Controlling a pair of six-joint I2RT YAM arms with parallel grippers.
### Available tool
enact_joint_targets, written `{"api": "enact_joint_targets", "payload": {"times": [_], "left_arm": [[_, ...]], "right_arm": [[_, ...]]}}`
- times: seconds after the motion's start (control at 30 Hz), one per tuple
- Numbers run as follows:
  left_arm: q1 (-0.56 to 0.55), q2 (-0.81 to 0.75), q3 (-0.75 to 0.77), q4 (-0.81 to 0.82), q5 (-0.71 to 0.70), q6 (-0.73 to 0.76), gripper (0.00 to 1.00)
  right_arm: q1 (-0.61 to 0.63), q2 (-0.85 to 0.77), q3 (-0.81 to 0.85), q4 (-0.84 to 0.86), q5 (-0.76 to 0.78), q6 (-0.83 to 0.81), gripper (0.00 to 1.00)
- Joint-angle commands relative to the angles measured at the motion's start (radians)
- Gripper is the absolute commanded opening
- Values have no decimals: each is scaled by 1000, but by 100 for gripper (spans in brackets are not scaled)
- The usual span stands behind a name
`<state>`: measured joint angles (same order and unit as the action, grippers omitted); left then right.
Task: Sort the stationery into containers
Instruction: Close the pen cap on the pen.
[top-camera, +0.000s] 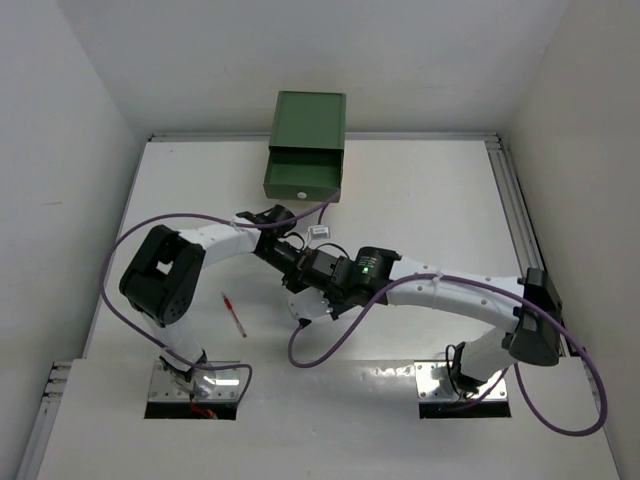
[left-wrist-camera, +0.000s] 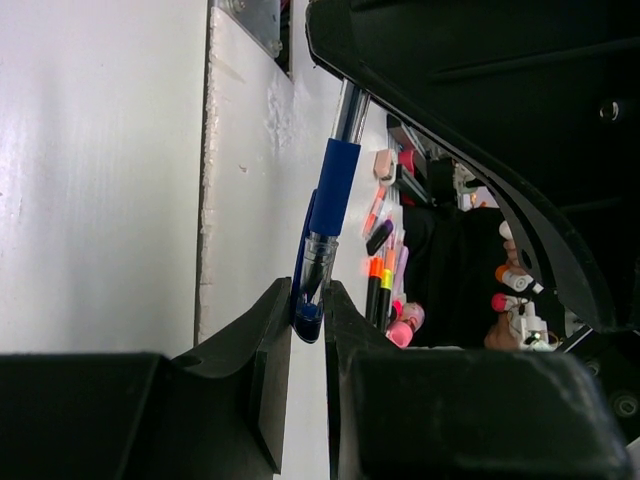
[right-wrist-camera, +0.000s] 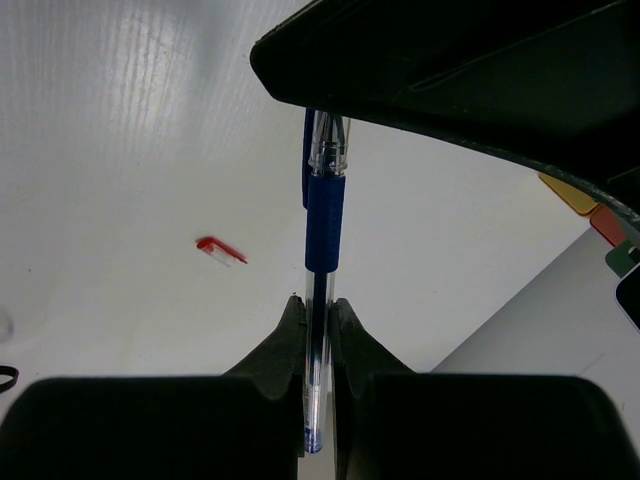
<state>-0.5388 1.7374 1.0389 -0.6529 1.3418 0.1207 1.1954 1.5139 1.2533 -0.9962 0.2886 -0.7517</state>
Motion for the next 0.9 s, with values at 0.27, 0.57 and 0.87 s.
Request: {"api": "enact_joint_targets", "payload": {"times": [0.27, 0.57, 0.87], "left_arm": [[-3, 5, 110, 82, 105, 65, 0], [5, 1, 116, 59, 119, 88, 0], [19, -7, 116, 49, 99, 89, 0]], "right_arm": [[86, 38, 63, 203, -239, 3, 0], [96, 54, 77, 205, -241, 3, 0], [101, 49, 71, 211, -220, -6, 0]]}}
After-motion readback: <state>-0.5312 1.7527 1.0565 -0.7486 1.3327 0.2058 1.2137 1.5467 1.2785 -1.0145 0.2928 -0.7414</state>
